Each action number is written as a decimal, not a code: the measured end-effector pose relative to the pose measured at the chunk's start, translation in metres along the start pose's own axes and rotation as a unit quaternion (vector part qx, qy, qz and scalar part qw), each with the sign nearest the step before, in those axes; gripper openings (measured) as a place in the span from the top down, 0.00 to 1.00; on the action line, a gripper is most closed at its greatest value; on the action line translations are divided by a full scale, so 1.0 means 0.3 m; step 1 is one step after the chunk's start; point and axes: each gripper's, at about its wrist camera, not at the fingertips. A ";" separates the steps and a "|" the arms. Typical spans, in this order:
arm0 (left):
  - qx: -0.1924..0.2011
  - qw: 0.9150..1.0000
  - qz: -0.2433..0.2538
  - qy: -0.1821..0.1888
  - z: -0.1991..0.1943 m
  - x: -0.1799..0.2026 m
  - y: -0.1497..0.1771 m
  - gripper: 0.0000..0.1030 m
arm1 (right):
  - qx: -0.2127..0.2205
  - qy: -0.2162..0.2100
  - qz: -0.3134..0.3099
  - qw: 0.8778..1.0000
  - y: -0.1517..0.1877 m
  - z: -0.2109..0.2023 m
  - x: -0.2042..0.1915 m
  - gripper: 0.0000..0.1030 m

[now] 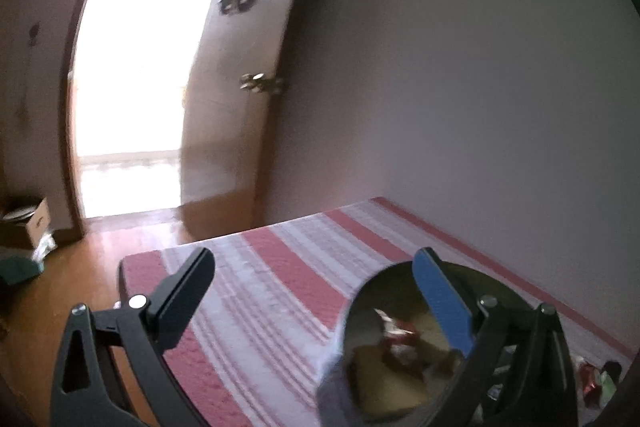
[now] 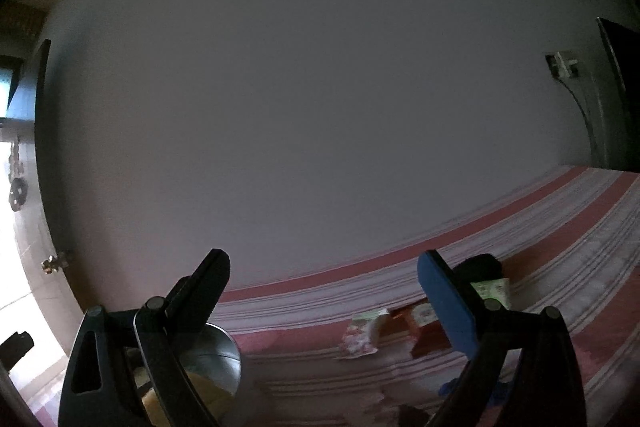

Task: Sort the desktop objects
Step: 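Withdraw both tools from the pan back toward the remaining pile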

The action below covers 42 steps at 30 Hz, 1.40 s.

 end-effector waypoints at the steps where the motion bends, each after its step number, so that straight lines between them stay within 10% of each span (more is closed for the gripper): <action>1: 0.008 1.000 0.010 0.013 -0.012 0.020 0.015 0.02 | -0.004 0.002 -0.010 1.000 -0.001 0.001 0.007 0.06; 7: -0.002 0.995 0.032 0.096 -0.056 0.115 0.115 0.02 | -0.036 0.008 -0.035 0.999 0.005 0.027 0.092 0.06; 26: -0.020 0.976 0.113 0.184 -0.162 0.308 0.257 0.02 | -0.026 0.141 -0.073 0.987 -0.055 0.021 0.497 0.06; 32: -0.043 0.945 0.188 0.264 -0.246 0.458 0.327 0.02 | -0.031 0.152 -0.069 0.985 -0.059 0.043 0.567 0.06; 42: -0.126 0.866 0.354 0.329 -0.340 0.764 0.561 0.04 | -0.049 0.122 -0.037 0.991 -0.066 0.062 0.628 0.06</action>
Point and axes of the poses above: each gripper's, at about its wrist camera, not at the fingertips, and z roughly the way its jaws point, x to its right, y to its underside, and after that the axes turned 7 degrees about -z, right-handed
